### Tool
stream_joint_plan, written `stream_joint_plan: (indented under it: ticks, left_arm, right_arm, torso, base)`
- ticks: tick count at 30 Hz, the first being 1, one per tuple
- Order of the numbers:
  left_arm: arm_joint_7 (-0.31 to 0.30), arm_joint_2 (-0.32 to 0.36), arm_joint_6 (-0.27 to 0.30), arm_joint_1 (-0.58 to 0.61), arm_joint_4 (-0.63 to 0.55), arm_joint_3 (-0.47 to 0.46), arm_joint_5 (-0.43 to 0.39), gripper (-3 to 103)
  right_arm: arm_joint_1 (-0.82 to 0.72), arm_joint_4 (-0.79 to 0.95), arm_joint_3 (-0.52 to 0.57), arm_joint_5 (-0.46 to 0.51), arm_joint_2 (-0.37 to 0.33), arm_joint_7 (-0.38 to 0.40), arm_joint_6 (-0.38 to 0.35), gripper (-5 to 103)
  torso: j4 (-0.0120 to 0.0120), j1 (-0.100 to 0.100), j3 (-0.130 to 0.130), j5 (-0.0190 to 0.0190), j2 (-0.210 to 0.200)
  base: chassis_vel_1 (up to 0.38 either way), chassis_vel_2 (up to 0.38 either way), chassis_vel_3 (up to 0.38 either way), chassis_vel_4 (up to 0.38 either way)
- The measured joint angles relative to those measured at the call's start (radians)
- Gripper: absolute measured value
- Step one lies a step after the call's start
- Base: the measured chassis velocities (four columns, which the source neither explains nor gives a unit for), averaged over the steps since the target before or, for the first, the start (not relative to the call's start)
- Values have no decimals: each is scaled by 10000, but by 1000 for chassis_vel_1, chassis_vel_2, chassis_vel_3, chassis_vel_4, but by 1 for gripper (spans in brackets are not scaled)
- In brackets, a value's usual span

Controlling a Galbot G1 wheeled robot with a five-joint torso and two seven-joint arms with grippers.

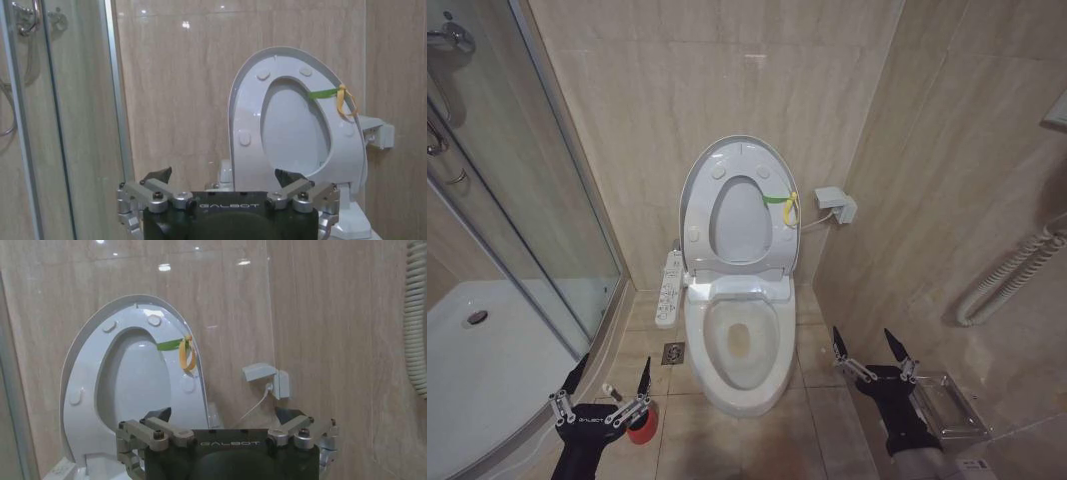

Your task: Open the toilet lid, clean the toilet bowl with a toilet brush, close the toilet lid, and flush.

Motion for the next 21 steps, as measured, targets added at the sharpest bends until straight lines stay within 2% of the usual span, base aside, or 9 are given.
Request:
stream_joint_plan:
  ticks: [21]
  left_arm:
    - [0, 0, 0, 1, 0, 0, 0, 100]
  right_arm:
    - [0, 0, 0, 0, 1, 0, 0, 100]
  torso:
    - [0, 0, 0, 0, 0]
  base:
    - [0, 0, 0, 0]
